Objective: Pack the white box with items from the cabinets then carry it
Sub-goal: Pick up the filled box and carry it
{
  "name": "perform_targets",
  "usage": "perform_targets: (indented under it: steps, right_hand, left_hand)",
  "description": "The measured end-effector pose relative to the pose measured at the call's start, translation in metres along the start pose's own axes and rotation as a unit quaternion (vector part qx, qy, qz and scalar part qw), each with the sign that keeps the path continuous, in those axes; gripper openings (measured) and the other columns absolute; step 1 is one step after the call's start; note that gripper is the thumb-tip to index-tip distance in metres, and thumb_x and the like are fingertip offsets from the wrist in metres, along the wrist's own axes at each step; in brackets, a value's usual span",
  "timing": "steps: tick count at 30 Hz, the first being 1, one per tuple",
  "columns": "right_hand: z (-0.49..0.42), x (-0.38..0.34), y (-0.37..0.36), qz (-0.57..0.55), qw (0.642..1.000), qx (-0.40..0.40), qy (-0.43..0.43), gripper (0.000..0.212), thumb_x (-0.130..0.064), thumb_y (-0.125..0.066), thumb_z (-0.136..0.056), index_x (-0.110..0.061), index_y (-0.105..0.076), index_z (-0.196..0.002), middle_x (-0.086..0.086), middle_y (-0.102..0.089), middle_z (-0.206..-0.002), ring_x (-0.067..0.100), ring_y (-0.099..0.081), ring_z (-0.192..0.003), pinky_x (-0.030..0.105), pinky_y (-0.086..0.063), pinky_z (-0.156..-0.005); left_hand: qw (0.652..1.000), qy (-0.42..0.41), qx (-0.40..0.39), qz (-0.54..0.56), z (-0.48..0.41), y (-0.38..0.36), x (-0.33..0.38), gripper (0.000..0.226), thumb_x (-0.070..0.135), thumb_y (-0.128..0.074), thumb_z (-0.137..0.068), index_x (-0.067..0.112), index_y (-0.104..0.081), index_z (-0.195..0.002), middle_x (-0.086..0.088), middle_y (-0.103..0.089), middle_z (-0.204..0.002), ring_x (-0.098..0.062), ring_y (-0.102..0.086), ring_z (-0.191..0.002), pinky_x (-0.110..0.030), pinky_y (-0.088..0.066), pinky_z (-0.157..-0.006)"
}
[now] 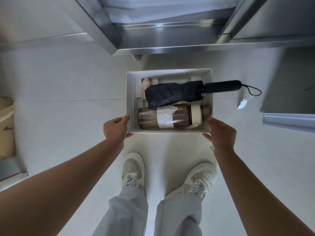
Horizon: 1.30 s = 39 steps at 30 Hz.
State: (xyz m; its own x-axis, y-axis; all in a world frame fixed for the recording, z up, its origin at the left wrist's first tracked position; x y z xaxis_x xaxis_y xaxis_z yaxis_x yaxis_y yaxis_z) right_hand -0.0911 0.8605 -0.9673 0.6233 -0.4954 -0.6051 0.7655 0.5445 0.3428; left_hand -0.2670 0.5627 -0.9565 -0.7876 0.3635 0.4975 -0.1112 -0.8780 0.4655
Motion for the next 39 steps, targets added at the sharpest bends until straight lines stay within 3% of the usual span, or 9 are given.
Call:
perform_targets:
  steps: [7, 13, 18, 23, 26, 28, 32, 35, 39]
  right_hand:
    - [-0.008, -0.020, -0.024, -0.020, 0.997, -0.071, -0.024, 0.007, -0.016, -0.072, -0.094, -0.021, -0.077, -0.096, 0.000, -0.071, -0.085, 0.015, -0.067, -0.085, 0.035, -0.064, -0.078]
    - [-0.006, -0.020, -0.027, -0.021, 0.996, -0.071, -0.045, 0.030, -0.010, -0.066, -0.097, -0.007, -0.070, -0.126, 0.007, -0.069, -0.108, 0.019, -0.067, -0.096, 0.039, -0.062, -0.089]
    - [0.002, -0.016, -0.037, 0.004, 0.996, -0.081, -0.026, 0.016, -0.005, -0.061, -0.097, -0.010, -0.077, -0.098, 0.000, -0.063, -0.076, 0.012, -0.062, -0.076, 0.032, -0.062, -0.079]
    - [0.008, -0.015, -0.041, 0.017, 0.995, -0.098, -0.024, 0.036, -0.006, -0.061, -0.097, -0.035, -0.071, -0.076, -0.002, -0.063, -0.074, 0.013, -0.062, -0.077, 0.032, -0.061, -0.081]
    - [0.013, -0.015, -0.042, 0.053, 0.994, -0.090, -0.009, 0.030, -0.006, -0.057, -0.096, -0.016, -0.070, -0.070, 0.005, -0.052, -0.067, 0.018, -0.052, -0.075, 0.039, -0.063, -0.085]
    - [0.020, -0.019, -0.043, 0.096, 0.993, -0.072, 0.016, 0.022, -0.007, -0.054, -0.093, 0.006, -0.059, -0.077, 0.010, -0.043, -0.068, 0.021, -0.043, -0.072, 0.050, -0.060, -0.091]
    - [0.047, -0.032, -0.047, 0.154, 0.984, -0.068, 0.064, 0.025, -0.011, -0.052, -0.092, -0.005, -0.044, -0.069, 0.009, -0.040, -0.072, 0.024, -0.039, -0.073, 0.039, -0.042, -0.071]
    - [0.078, -0.047, -0.041, 0.180, 0.976, -0.100, 0.075, 0.018, -0.017, -0.051, -0.099, -0.009, -0.067, -0.104, 0.001, -0.062, -0.105, 0.019, -0.056, -0.100, 0.030, -0.042, -0.088]
    - [0.136, -0.091, -0.032, 0.201, 0.963, -0.125, 0.130, 0.037, -0.020, -0.053, -0.101, -0.009, -0.062, -0.136, 0.006, -0.065, -0.136, 0.018, -0.059, -0.123, 0.031, -0.044, -0.102]
  left_hand:
    - [0.998, -0.036, 0.025, -0.035, -0.028, 0.006, 0.030, 0.039, 0.035, -0.078, -0.083, 0.008, -0.072, -0.109, -0.009, -0.070, -0.106, -0.022, -0.069, -0.078, -0.038, -0.063, -0.061]
    - [0.996, -0.048, 0.034, -0.070, -0.034, 0.007, 0.034, 0.034, 0.035, -0.073, -0.087, 0.009, -0.072, -0.109, 0.006, -0.066, -0.087, -0.018, -0.068, -0.067, -0.040, -0.063, -0.062]
    - [0.994, -0.055, 0.044, -0.090, -0.037, 0.016, 0.034, 0.022, 0.035, -0.072, -0.087, 0.017, -0.073, -0.100, 0.004, -0.067, -0.088, -0.016, -0.068, -0.062, -0.039, -0.063, -0.062]
    - [0.992, -0.058, 0.047, -0.104, -0.041, 0.028, 0.034, 0.024, 0.036, -0.072, -0.087, 0.015, -0.073, -0.098, -0.003, -0.069, -0.095, -0.019, -0.069, -0.065, -0.040, -0.063, -0.066]
    - [0.986, -0.089, 0.050, -0.128, -0.034, 0.031, 0.034, 0.025, 0.038, -0.070, -0.089, 0.019, -0.067, -0.072, -0.008, -0.072, -0.085, -0.019, -0.070, -0.065, -0.045, -0.063, -0.072]
    - [0.974, -0.141, 0.045, -0.172, -0.024, 0.035, 0.036, 0.028, 0.042, -0.066, -0.089, 0.018, -0.069, -0.075, -0.006, -0.073, -0.080, -0.020, -0.071, -0.072, -0.046, -0.061, -0.077]
    - [0.935, -0.236, 0.019, -0.262, 0.008, 0.050, 0.042, 0.039, 0.049, -0.058, -0.092, 0.014, -0.073, -0.097, 0.001, -0.074, -0.087, -0.016, -0.070, -0.082, -0.031, -0.056, -0.074]
    - [0.907, -0.290, -0.007, -0.305, 0.039, 0.060, 0.052, 0.035, 0.044, -0.053, -0.095, 0.016, -0.072, -0.103, 0.002, -0.075, -0.091, -0.011, -0.068, -0.085, -0.021, -0.047, -0.068]
    - [0.872, -0.356, -0.035, -0.333, 0.091, 0.078, 0.083, 0.026, 0.039, -0.050, -0.096, 0.023, -0.068, -0.105, 0.007, -0.073, -0.098, -0.010, -0.067, -0.087, -0.029, -0.053, -0.076]
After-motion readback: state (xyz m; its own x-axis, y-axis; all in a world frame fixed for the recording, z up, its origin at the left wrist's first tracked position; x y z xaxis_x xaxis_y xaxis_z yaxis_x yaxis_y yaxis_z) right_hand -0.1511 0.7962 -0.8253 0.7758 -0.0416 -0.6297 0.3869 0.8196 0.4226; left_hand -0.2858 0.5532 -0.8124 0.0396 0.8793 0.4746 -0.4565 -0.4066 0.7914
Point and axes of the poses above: each hand's wrist, its own z-axis away from the middle knuckle, its own y-axis out of the back of the hand, x = y × z, the point moved 4 cm from there along -z, towards the middle knuckle
